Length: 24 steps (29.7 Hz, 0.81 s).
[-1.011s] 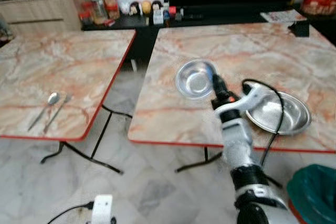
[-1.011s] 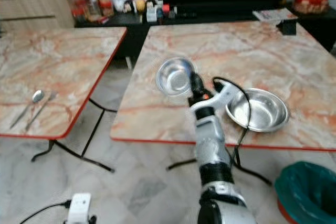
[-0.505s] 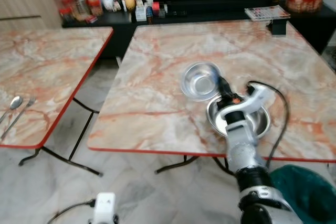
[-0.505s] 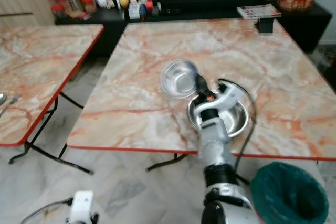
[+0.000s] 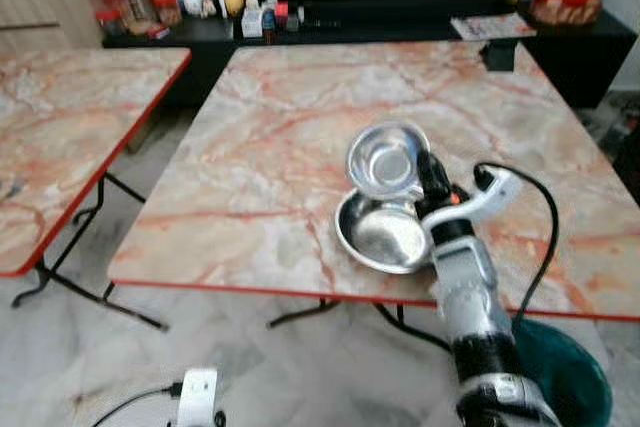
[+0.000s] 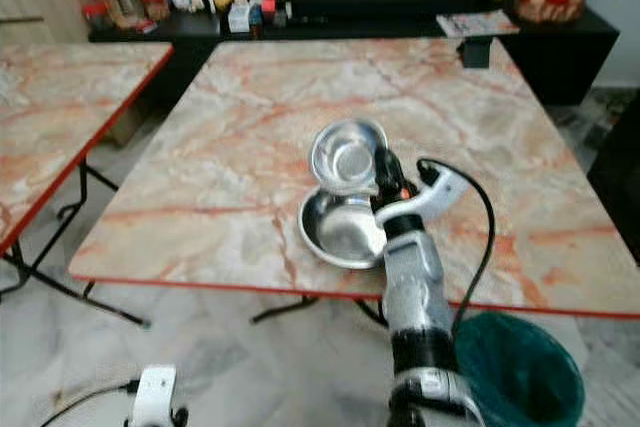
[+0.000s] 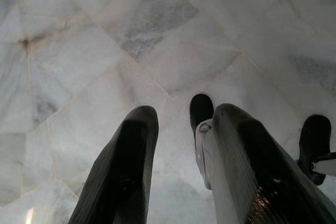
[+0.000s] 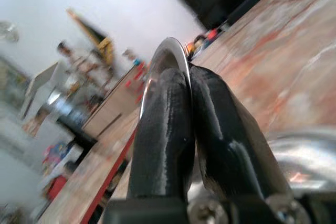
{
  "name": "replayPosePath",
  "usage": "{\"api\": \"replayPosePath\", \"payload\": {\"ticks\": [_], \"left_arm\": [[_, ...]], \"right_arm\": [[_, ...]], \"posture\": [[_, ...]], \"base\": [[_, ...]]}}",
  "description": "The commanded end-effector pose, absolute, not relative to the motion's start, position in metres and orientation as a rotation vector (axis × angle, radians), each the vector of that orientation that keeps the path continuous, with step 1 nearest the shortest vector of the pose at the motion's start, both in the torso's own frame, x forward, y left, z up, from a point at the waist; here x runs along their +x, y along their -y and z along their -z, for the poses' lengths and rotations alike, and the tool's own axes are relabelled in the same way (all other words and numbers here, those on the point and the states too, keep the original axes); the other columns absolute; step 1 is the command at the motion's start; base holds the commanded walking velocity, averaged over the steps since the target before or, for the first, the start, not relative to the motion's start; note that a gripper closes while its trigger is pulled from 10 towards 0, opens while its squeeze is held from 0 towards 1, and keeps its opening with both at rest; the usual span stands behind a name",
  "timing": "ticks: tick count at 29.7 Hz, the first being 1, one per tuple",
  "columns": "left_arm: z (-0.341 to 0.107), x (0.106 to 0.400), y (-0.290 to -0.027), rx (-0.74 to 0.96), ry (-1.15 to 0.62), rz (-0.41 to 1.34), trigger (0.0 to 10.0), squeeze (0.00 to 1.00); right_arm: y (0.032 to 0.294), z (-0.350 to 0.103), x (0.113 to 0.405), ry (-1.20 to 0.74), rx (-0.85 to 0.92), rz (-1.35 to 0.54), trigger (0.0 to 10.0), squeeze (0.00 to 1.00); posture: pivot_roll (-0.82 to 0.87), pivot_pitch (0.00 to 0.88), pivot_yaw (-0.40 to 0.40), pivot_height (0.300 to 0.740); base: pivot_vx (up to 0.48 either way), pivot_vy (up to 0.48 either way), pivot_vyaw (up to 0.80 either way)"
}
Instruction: Setting the table
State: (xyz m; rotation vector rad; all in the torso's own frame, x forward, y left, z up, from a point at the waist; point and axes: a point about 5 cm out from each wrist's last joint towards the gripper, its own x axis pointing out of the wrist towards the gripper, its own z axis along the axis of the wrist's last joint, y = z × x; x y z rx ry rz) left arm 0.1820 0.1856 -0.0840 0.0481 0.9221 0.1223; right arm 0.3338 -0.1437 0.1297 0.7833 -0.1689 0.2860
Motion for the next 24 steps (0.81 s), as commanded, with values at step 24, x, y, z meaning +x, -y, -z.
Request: {"api": "replayPosePath", "payload": {"ticks": [24], "left_arm": [[0.084, 0.179, -0.195, 0.063, -0.934, -0.125, 10.0, 0.00]], "right_arm": [[0.152, -0.124, 0.332, 0.064, 0.928, -0.115, 10.0, 0.00]], "posture": [[-0.05, 0.042, 0.071, 0.740]], "base": [[0.000, 0.000, 0.00]]}}
